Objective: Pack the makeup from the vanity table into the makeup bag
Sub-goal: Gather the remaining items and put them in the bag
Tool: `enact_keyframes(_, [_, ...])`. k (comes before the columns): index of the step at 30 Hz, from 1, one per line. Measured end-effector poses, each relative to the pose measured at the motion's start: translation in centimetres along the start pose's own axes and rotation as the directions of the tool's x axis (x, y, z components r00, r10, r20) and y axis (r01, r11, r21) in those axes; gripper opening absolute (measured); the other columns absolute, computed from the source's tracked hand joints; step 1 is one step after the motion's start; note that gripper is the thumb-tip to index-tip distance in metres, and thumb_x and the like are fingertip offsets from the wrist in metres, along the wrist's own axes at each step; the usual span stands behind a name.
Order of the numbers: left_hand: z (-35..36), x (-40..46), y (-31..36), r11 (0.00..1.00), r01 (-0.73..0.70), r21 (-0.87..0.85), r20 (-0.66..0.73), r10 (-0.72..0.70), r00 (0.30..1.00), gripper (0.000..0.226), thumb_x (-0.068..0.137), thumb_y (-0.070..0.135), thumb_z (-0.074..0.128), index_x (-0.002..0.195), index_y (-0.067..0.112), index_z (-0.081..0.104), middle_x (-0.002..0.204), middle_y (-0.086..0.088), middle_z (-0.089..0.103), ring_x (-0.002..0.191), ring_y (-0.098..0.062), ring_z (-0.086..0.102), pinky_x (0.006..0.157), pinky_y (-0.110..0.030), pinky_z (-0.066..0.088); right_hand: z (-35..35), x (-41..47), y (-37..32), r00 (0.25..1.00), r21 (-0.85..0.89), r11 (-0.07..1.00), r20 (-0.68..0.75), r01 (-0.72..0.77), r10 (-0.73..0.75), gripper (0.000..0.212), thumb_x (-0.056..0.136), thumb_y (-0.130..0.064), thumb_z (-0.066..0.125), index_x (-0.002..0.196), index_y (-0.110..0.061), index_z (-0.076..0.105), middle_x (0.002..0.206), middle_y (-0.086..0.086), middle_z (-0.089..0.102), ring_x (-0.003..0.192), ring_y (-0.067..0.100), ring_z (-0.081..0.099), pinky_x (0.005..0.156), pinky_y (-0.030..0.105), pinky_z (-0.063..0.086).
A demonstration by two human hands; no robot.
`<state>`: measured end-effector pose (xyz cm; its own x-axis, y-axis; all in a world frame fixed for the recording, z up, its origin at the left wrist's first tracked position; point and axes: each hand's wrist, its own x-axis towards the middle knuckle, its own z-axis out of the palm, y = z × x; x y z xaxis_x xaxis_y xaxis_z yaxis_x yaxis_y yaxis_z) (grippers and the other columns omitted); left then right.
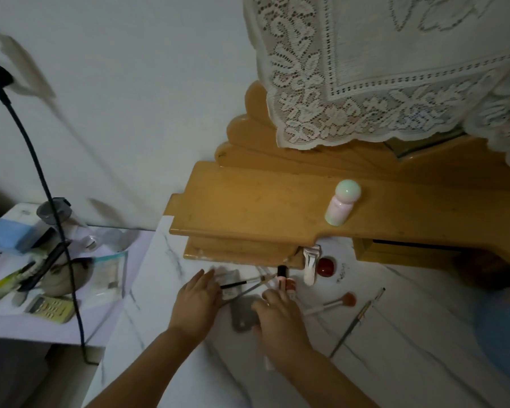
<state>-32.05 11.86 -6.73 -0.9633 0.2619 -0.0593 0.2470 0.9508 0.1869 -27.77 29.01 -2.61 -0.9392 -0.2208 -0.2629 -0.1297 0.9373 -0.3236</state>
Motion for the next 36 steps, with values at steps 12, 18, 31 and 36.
enact_keyframes(12, [-0.4, 1.5, 1.1, 0.984, 0.115, -0.139, 0.146, -0.094, 0.985, 0.044, 0.084, 0.027, 0.061, 0.122, 0.011, 0.045, 0.123, -0.010, 0.050, 0.111, -0.027, 0.049, 0.092, -0.031, 0.041, 2.0, 1.6, -0.1, 0.992, -0.136, 0.991, -0.127, -0.016, -0.001, 0.056, 0.019, -0.053, 0.082, 0.066, -0.027, 0.064, 0.069, -0.009, 0.067, 0.079, 0.013, 0.069, 0.089, 0.031, 0.042])
enact_keyframes(18, [-0.8, 2.2, 1.9, 0.961, 0.200, -0.192, 0.211, -0.159, 0.964, 0.074, 0.082, 0.020, 0.063, 0.142, 0.015, 0.020, 0.126, -0.012, 0.041, 0.117, -0.030, 0.043, 0.099, -0.033, 0.038, -0.1, -0.5, 1.8, 0.991, 0.040, 0.992, -0.066, -0.117, 0.120, 0.070, 0.083, -0.040, 0.054, 0.144, -0.023, 0.025, 0.156, -0.001, 0.017, 0.143, 0.018, 0.015, 0.111, 0.033, 0.019])
enact_keyframes(31, [-1.7, 1.8, 2.3, 0.788, 0.319, -0.526, 0.176, -0.266, 0.948, 0.059, 0.082, 0.029, 0.067, 0.127, 0.005, 0.036, 0.122, -0.020, 0.048, 0.111, -0.037, 0.051, 0.092, -0.042, 0.044, -1.7, -3.4, 3.2, 0.946, 0.343, 0.921, -0.193, -0.182, 0.259, 0.054, 0.077, -0.040, 0.062, 0.127, -0.028, 0.043, 0.116, -0.006, 0.050, 0.106, 0.015, 0.042, 0.090, 0.026, 0.038])
enact_keyframes(36, [-1.6, 1.7, 2.3, 0.816, 0.335, -0.470, 0.005, -0.378, 0.926, 0.024, 0.095, 0.008, 0.042, 0.110, -0.009, 0.049, 0.108, -0.033, 0.053, 0.100, -0.045, 0.051, 0.082, -0.045, 0.041, -2.9, -4.8, 2.9, 0.930, 0.473, 0.855, -0.174, -0.210, 0.325, 0.054, 0.078, -0.033, 0.064, 0.127, -0.028, 0.041, 0.106, -0.007, 0.042, 0.109, 0.015, 0.048, 0.082, 0.023, 0.039])
